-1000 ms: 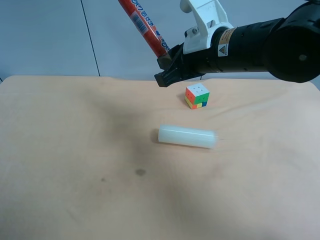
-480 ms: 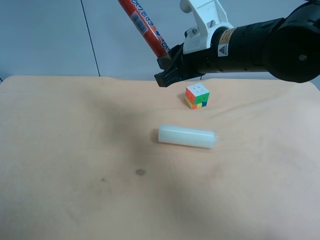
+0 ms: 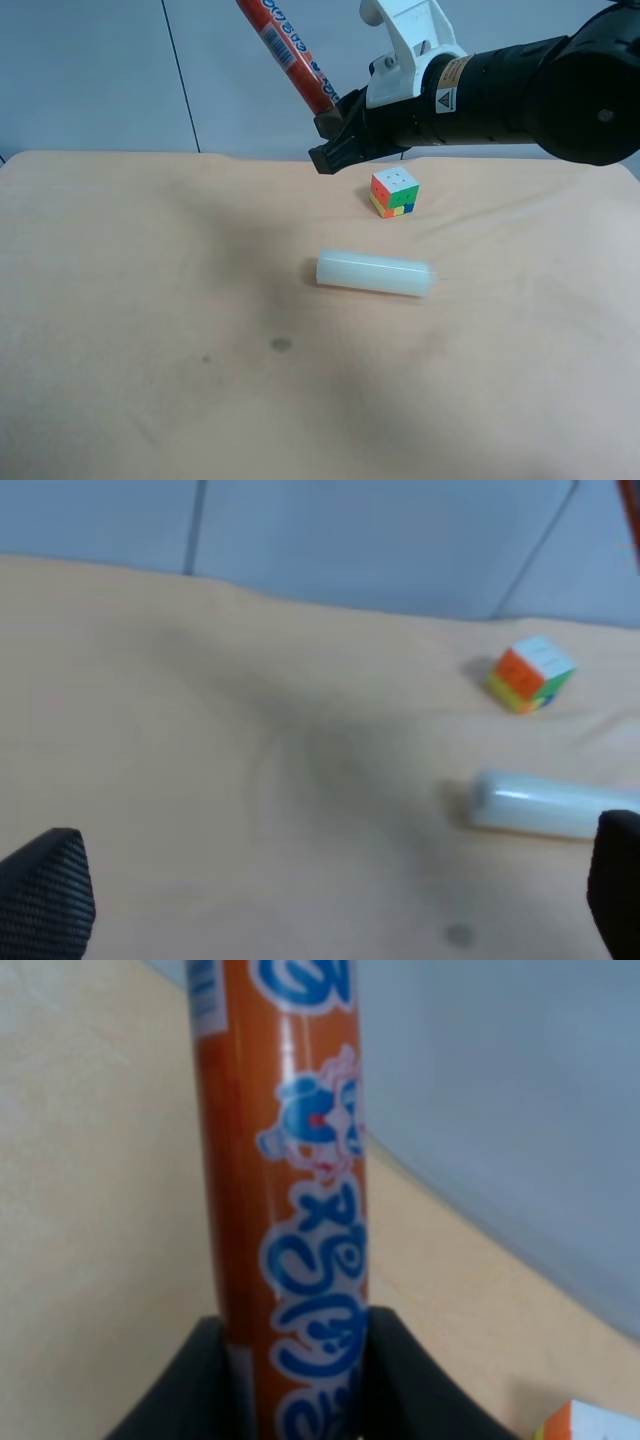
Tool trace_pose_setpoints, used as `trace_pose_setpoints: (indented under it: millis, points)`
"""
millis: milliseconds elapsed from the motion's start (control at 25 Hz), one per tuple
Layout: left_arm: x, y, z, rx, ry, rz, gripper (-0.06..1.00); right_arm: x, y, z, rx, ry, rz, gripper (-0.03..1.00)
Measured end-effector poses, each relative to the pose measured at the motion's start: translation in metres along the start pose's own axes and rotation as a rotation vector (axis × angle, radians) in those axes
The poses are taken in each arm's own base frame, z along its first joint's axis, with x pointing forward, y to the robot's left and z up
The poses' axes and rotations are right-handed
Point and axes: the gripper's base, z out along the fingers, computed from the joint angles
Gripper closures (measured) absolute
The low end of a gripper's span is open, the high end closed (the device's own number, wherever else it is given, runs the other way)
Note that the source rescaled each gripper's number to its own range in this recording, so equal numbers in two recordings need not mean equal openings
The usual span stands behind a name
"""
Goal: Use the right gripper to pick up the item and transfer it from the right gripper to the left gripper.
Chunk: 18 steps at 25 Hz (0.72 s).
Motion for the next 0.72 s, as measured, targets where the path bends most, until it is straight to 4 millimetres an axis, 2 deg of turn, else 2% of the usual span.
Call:
trace_pose_setpoints:
  millis: [320, 560, 720]
  points:
    - [-0.03, -0.001, 0.066, 0.061, -0.022, -0.152, -0.06, 0.0, 0.0, 0.0, 0.0, 0.0, 0.0, 0.96]
    - [-0.047, 0.002, 0.099, 0.049, -0.039, -0.211, -0.06, 0.0, 0.0, 0.0, 0.0, 0.0, 0.0, 0.96]
    - [-0.061, -0.009, 0.117, 0.091, -0.01, -0.176, -0.06, 0.0, 0.0, 0.0, 0.0, -0.001, 0.0, 0.96]
